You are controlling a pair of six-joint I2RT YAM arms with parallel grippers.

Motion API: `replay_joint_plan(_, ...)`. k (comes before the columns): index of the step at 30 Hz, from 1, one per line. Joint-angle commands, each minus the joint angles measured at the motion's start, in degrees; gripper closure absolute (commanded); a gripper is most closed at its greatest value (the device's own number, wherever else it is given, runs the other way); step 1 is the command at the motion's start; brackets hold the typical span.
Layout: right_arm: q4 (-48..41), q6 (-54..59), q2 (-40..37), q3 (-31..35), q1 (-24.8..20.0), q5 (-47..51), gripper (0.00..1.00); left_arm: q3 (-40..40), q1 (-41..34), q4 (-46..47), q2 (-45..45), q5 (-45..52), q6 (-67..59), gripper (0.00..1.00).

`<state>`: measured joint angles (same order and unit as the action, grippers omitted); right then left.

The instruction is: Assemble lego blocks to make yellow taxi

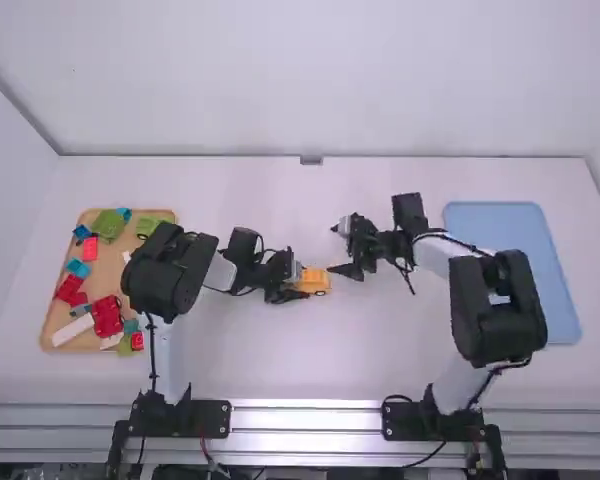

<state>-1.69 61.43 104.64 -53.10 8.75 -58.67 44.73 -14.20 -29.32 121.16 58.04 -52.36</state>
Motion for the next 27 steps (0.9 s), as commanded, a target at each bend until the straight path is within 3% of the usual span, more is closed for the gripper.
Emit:
replay_joint_plan(1,1.7,-5.0,0.3,4.3,-1.5,0.5,0.02,0.0,0.3,0.4,0.8,-0.7,0.5,0.32)
replay_joint_plan(4,10.0,-11.0,0.4,9.2,-2.5,2.6,0.02,0.0,0.3,0.4,0.5,-0.7,0.5,0.13)
replay_joint_plan(7,16.8,-13.9,0.4,12.9,-1.8,4.4,0.02,0.0,0.3,1.2,-0.6,-1.6,0.7,0.11)
replay_joint_plan(10,24.4,-18.4,0.4,16.5,0.0,8.5,0.02,0.0,0.3,3.4,-3.4,-5.8,4.0,0.01)
replay_joint_plan(15,27.2,-20.7,0.8,17.8,3.6,11.6,0.02,0.0,0.3,11.2,-10.7,-8.0,4.5,0.01)
replay_joint_plan(21,27.0,-20.7,8.2,13.2,5.7,11.2,0.02,0.0,0.3,22.4,-21.4,-9.9,-0.1,0.01)
replay_joint_plan(27,27.0,-14.6,14.4,8.0,6.4,-2.3,0.02,0.0,0.3,31.0,-32.3,-23.2,5.3,0.01)
